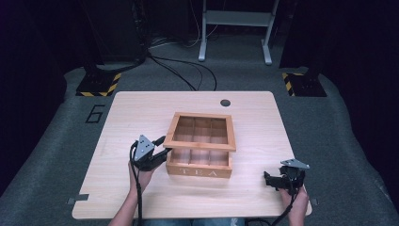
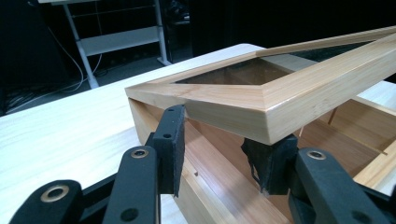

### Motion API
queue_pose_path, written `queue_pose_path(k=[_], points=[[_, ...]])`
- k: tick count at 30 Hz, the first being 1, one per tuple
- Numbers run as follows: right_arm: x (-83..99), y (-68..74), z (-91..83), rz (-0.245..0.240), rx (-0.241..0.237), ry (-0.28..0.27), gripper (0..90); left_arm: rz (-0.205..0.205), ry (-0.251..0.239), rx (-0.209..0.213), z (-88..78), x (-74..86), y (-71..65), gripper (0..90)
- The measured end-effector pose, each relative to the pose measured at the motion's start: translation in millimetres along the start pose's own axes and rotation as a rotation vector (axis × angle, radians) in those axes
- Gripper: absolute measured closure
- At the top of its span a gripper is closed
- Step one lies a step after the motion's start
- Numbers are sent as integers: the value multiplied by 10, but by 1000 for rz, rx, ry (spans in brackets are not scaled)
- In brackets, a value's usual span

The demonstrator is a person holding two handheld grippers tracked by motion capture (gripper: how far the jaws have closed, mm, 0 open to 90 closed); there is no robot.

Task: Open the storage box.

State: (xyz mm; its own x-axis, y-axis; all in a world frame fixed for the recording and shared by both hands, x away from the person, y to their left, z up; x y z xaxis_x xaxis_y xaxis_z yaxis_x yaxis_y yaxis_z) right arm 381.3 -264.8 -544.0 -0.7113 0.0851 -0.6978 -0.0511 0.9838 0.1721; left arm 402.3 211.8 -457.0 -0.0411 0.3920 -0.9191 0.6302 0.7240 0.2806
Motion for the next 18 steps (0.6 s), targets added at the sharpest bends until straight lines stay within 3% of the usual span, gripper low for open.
queue_pose_path(k=[5, 12, 18], points=[[0, 0, 0, 0, 0, 0, 0, 3, 10, -2, 2, 69, -43, 581], [0, 0, 0, 0, 0, 0, 0, -4, 52, 27, 17, 198, -91, 574], [0, 0, 0, 0, 0, 0, 0, -32, 80, 53, 36, 288, -114, 568]])
Point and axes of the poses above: each handheld gripper's, and its own axes: z roughly forward along the jaws, x roughly out of its underside, y roughly to its left, the point moved 2 cm from there along z, roughly forward along the jaws, and after that the axes turned 14 degrees about z, right-handed, at the moved point
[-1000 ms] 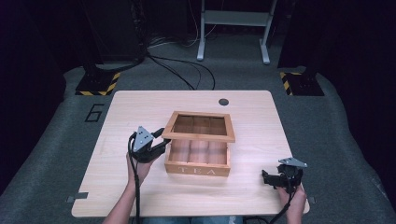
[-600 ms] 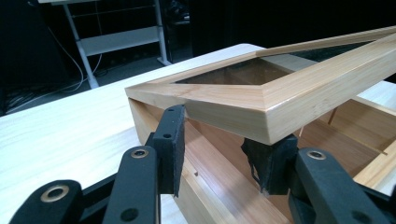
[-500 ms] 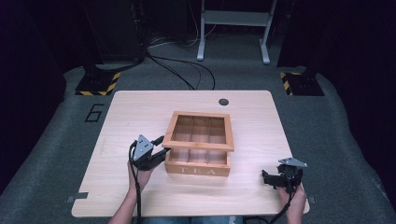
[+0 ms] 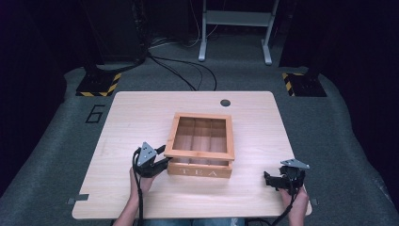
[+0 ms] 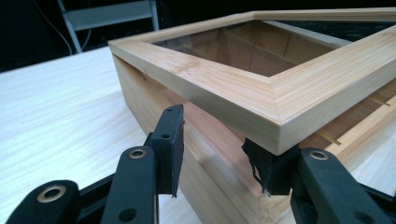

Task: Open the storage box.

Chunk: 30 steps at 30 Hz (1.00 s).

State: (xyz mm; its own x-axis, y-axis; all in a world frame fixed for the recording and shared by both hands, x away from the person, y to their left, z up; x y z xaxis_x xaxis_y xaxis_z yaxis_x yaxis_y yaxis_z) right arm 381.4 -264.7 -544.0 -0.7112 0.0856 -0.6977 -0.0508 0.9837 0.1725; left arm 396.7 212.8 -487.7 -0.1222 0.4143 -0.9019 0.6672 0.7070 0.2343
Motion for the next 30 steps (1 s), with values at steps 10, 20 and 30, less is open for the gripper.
queue_pose_path(k=[10, 20, 30], points=[[0, 0, 0, 0, 0, 0, 0, -46, 48, 43, 45, 102, -15, 536], [0, 0, 0, 0, 0, 0, 0, -70, 81, 49, -2, 93, 56, 408], [0, -1, 0, -1, 0, 0, 0, -26, 201, 97, -72, 138, -1, 100]])
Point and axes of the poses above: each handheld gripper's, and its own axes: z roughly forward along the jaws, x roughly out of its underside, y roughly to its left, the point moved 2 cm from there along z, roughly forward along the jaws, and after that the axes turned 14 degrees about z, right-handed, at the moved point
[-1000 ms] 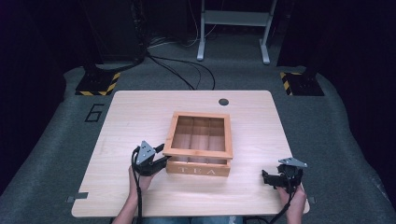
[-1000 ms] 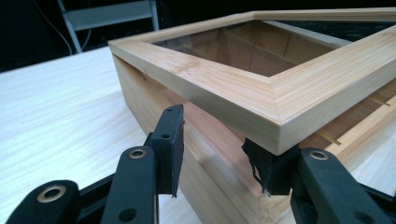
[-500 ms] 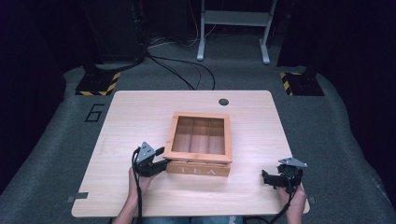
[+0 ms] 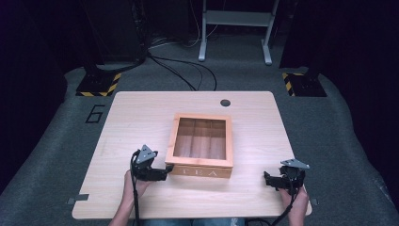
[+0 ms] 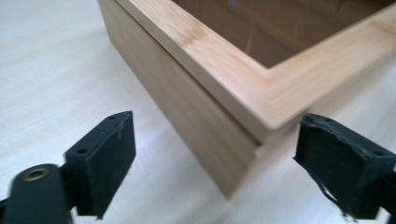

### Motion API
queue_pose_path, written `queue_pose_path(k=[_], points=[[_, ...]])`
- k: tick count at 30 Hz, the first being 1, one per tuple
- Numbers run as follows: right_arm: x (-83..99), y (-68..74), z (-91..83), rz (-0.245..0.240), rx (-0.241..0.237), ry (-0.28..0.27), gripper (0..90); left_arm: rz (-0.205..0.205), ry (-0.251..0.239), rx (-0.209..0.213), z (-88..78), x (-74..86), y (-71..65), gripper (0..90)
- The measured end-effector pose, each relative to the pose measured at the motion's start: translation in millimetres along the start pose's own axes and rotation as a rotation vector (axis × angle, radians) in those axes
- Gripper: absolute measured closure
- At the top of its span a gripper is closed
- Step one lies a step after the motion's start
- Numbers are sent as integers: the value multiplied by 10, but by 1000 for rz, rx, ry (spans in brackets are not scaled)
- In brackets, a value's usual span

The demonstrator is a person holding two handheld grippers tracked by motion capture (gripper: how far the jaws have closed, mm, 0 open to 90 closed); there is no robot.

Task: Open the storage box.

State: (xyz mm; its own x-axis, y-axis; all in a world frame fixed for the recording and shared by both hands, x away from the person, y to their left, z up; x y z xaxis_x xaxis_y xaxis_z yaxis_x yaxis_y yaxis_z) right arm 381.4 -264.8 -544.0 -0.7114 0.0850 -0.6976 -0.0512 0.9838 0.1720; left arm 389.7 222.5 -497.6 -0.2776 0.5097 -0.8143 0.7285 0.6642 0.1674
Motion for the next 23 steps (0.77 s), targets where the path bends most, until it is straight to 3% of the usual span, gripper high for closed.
queue_pose_path(k=[9, 13, 19, 21, 23], points=[[0, 0, 1, 1, 1, 0, 0, -53, 72, -28, -96, 402, -12, 65], [0, 0, 0, 2, 1, 0, 0, -62, 138, -42, -78, 582, -2, 41], [0, 0, 1, 1, 0, 0, 0, -53, 194, -55, -45, 607, -2, 11], [0, 0, 1, 1, 0, 0, 0, -30, 204, -67, -31, 601, -13, 0], [0, 0, 0, 1, 0, 0, 0, -32, 205, -67, -32, 601, -12, 0]])
Point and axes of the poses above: each handheld gripper's, and its own axes: z roughly forward along the jaws, x roughly out of its underside, y roughly to its left, the point moved 2 cm from there along z, roughly forward along the jaws, and after that the axes turned 14 degrees about z, right-handed, at the moved point
